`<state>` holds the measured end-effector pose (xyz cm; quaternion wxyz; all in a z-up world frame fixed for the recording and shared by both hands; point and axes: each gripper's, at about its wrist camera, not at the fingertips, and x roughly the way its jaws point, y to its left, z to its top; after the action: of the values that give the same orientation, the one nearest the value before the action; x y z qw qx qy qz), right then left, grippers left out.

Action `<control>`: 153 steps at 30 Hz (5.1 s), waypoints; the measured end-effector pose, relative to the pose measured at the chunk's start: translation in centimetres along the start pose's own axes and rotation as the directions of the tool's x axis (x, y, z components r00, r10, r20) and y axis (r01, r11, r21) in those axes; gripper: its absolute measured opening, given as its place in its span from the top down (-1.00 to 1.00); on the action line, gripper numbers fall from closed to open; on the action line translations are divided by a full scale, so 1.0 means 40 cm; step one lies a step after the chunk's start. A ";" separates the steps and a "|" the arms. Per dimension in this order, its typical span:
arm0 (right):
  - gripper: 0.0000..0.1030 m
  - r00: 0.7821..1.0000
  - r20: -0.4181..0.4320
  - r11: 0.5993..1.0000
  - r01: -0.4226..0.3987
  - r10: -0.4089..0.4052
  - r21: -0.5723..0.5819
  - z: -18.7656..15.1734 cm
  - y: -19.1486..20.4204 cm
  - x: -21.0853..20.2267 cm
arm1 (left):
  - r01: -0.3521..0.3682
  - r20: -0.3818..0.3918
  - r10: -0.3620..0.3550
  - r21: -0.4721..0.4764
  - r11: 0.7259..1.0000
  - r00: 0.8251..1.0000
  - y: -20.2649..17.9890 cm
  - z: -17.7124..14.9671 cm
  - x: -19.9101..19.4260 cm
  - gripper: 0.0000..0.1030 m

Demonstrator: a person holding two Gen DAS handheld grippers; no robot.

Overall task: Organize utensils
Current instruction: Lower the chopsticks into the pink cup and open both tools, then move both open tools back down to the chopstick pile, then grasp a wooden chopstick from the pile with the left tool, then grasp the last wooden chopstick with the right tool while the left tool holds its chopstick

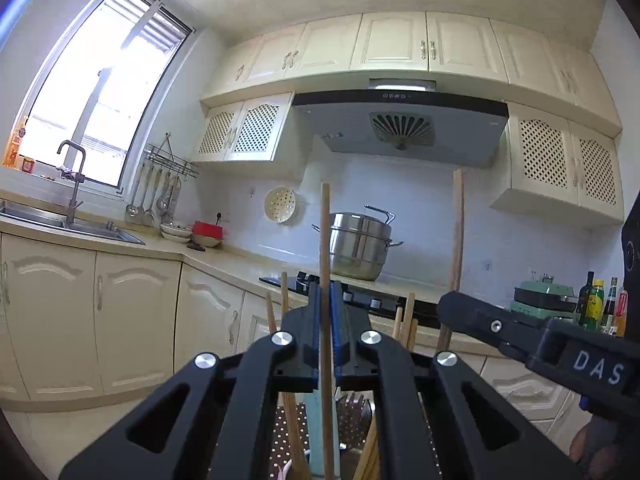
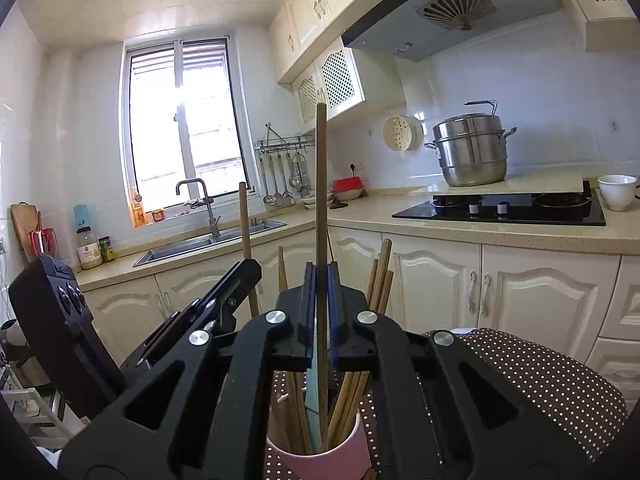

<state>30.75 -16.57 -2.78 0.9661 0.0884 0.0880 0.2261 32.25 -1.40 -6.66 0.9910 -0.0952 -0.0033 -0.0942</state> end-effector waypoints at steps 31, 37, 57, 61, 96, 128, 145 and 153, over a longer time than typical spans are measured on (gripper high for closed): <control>0.88 0.991 -0.127 0.999 0.046 -0.047 -0.006 -0.092 0.020 -0.039 | -0.129 -0.205 0.125 -0.003 0.992 0.971 0.091 -0.023 -0.140 -0.04; 0.88 0.988 -0.147 0.999 0.049 -0.052 -0.023 -0.107 0.034 -0.035 | -0.245 -0.257 0.261 0.092 0.965 0.931 0.097 -0.019 -0.148 -0.05; 0.37 0.983 -0.170 0.997 0.075 -0.076 -0.012 -0.110 0.060 -0.078 | -0.268 -0.295 0.292 0.117 0.956 0.910 0.081 0.048 -0.239 -0.18; 0.20 0.985 -0.159 0.997 0.071 -0.073 -0.020 -0.099 0.076 -0.102 | -0.273 -0.268 0.298 0.126 0.954 0.916 0.067 0.066 -0.268 -0.25; -0.34 0.903 -0.347 0.965 0.261 -0.253 -0.022 -0.281 -0.027 -0.302 | -0.052 -0.763 0.063 0.038 0.998 0.644 -0.065 -0.160 -0.253 -0.44; -0.38 0.867 -0.415 0.936 0.341 -0.276 0.091 -0.345 -0.114 -0.307 | 0.002 -0.858 0.241 0.271 0.963 0.454 -0.165 -0.386 -0.052 -0.46; -0.38 0.826 -0.479 0.933 0.357 -0.297 0.038 -0.359 -0.104 -0.268 | 0.034 -0.893 0.049 0.072 0.997 0.447 -0.124 -0.366 -0.084 0.90; -0.38 0.752 -0.615 0.952 0.307 -0.238 0.007 -0.391 -0.070 -0.180 | -0.089 -0.877 0.033 -0.011 0.996 0.480 -0.032 -0.335 -0.183 0.90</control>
<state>22.29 -20.25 -17.61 0.9027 0.0493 0.4170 0.0943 24.65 -3.82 -19.74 0.8543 -0.0611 0.5074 -0.0943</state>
